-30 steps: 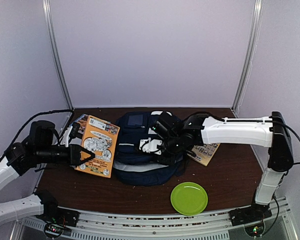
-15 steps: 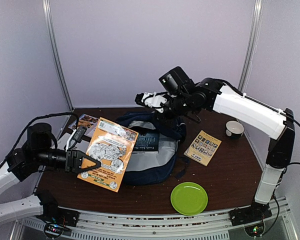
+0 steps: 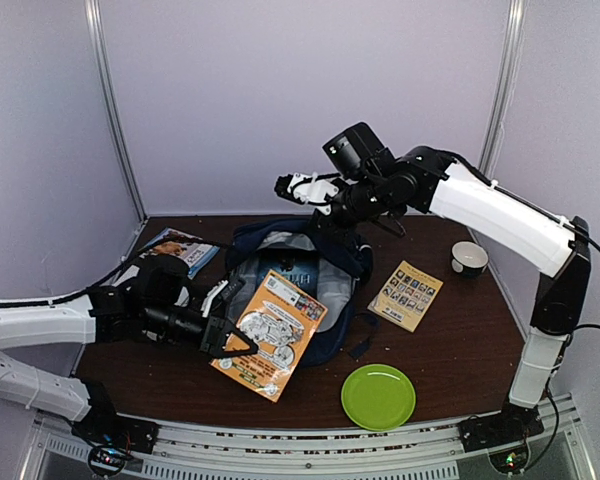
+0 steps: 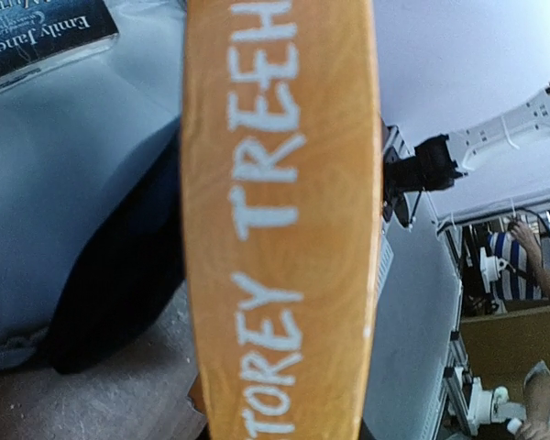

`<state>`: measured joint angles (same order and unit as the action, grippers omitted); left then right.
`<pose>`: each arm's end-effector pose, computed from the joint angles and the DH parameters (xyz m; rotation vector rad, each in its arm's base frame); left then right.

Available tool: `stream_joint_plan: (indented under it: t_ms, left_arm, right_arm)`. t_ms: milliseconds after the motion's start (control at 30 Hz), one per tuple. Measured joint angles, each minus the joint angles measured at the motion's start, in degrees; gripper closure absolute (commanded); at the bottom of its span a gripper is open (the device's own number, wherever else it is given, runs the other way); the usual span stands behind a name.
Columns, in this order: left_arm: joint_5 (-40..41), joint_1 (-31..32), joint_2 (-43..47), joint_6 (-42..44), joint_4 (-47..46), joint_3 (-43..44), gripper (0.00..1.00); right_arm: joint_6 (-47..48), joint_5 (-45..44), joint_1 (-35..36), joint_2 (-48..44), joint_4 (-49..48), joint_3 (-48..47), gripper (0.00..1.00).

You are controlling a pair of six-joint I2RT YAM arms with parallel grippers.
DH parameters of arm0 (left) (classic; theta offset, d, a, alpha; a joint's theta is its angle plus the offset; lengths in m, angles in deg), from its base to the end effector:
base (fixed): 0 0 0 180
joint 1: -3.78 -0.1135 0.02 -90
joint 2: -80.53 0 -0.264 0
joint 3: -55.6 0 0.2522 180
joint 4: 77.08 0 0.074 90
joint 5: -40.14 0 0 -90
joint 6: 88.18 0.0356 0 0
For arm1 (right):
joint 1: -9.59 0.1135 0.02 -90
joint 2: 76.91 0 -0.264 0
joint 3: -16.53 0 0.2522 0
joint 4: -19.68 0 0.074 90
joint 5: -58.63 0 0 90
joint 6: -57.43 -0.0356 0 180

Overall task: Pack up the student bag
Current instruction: Place the book in the largest pocket of the bag.

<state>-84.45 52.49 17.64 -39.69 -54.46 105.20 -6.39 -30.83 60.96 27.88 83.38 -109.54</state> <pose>0.1358 -0.1853 0.2299 0.5506 2.4569 -1.4458 0.2515 0.3153 0.3864 -1.4583 1.8077 0.2340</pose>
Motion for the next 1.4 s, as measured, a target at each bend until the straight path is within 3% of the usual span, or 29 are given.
stream_joint_plan:
  t_ms: [333,767,1167,1400]
  left_arm:
    - [6.7,-0.2,-18.4,-6.4,-17.2,2.3,1.00]
    - [-0.2,-8.1,-36.2,-12.7,-39.3,7.0,1.00]
    - [7.0,-10.2,-41.3,-7.4,-19.8,19.6,0.99]
    - [12.8,-10.3,-41.1,-8.6,-16.7,19.6,0.68]
  right_arm:
    - [0.4,-1.0,0.7,-0.6,-0.2,1.1,1.00]
    - [0.9,-1.0,0.7,-2.5,-0.1,3.1,1.00]
    - [0.9,-1.8,0.5,-2.9,0.0,3.2,1.00]
    - [0.9,-1.7,0.5,-2.9,0.0,3.5,1.00]
